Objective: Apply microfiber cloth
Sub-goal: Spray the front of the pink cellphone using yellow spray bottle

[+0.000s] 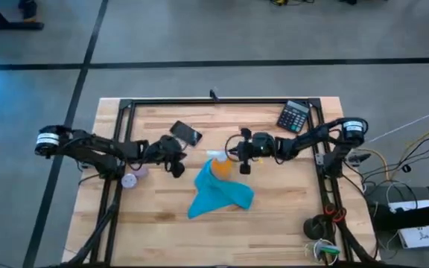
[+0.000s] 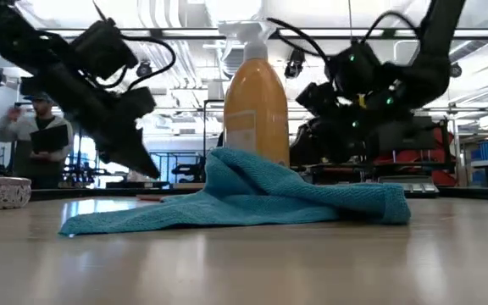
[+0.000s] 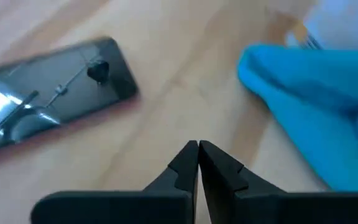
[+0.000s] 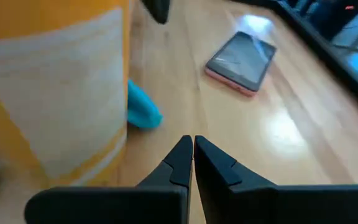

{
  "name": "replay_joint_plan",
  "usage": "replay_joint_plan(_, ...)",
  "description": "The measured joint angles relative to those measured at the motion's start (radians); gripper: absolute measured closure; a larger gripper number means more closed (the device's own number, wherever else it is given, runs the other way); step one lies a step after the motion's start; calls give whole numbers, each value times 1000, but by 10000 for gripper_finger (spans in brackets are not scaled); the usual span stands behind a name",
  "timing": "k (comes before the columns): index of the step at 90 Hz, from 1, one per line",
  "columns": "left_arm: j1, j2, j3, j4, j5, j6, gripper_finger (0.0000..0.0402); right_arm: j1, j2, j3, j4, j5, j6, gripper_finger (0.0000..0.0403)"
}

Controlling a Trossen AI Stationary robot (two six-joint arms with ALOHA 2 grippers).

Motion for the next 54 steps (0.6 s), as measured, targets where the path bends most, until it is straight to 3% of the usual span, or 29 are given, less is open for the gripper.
replay_joint_plan(27,6,42,-82,6,-100,-127,400,-6,168,80,143,-144,59,403)
replay_joint_plan(54,87,66,-84,14,-121,-106,401,66,179,106,175,-182,82,403)
